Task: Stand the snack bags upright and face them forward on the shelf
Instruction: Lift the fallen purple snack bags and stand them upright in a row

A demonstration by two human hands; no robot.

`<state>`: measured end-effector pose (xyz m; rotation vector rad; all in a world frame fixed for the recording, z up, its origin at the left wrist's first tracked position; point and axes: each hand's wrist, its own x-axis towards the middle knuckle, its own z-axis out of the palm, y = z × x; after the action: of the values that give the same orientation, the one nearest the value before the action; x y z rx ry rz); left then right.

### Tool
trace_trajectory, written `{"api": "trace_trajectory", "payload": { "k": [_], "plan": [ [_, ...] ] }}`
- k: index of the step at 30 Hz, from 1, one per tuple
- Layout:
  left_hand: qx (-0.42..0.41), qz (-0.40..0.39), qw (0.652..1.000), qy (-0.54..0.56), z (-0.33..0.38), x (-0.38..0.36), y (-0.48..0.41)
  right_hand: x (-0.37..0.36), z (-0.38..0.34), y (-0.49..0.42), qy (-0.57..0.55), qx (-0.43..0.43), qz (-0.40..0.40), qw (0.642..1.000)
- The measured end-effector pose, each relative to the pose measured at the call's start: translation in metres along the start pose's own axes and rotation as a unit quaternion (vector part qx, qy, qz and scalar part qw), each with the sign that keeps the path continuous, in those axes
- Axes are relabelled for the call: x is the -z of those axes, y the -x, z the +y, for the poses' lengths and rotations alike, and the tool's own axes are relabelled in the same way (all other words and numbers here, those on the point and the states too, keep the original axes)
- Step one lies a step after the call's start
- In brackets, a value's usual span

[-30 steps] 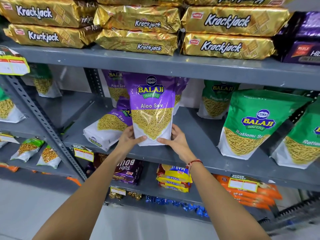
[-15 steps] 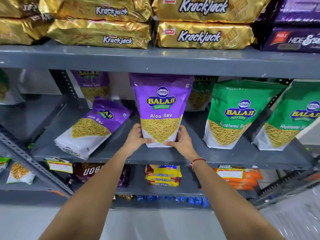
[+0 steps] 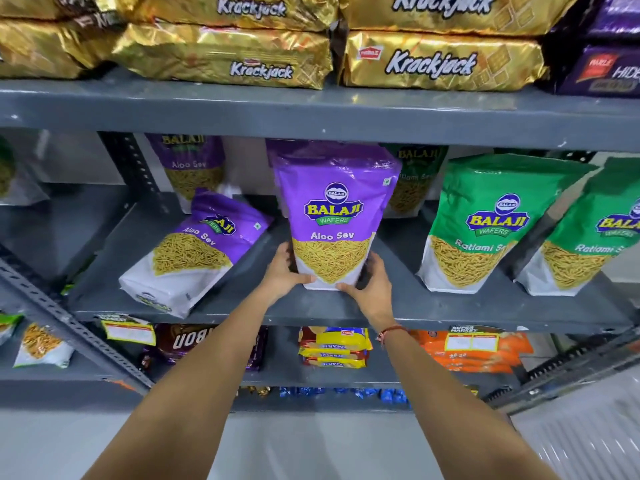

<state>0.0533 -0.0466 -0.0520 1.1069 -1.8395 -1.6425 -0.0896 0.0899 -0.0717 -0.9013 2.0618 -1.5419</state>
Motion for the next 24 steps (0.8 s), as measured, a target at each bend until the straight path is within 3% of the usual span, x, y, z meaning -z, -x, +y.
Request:
{"api": "trace_trajectory", "payload": {
  "k": [3,5,9,12,15,19,24],
  "plan": [
    [-0.022,0.057,0.998,-0.007,0.013,0.024,0.008,-0.015,0.001,0.026,-0.001,0.024,0.124,0.992],
    [-0.051,0.121,0.991,-0.012,0.024,0.051,0.013,-0.033,-0.006,0.040,0.015,0.044,0.154,0.987],
    [-0.100,0.253,0.961,-0.047,0.038,0.120,0.033,-0.087,-0.036,0.046,0.013,0.082,0.057,0.995],
    [-0.030,0.321,0.929,-0.181,0.028,0.179,0.043,-0.135,-0.063,0.045,0.004,0.039,-0.067,0.997],
    [0.114,0.292,0.919,-0.240,0.010,0.221,0.052,-0.176,-0.084,0.048,-0.016,-0.074,-0.172,0.982],
    [0.205,0.184,0.960,-0.057,-0.005,0.237,0.066,-0.209,-0.107,0.049,-0.092,-0.208,-0.261,0.938],
    [0.215,0.125,0.968,-0.024,-0.015,0.244,0.079,-0.221,-0.118,0.051,-0.125,-0.216,-0.315,0.916]
  ]
}}
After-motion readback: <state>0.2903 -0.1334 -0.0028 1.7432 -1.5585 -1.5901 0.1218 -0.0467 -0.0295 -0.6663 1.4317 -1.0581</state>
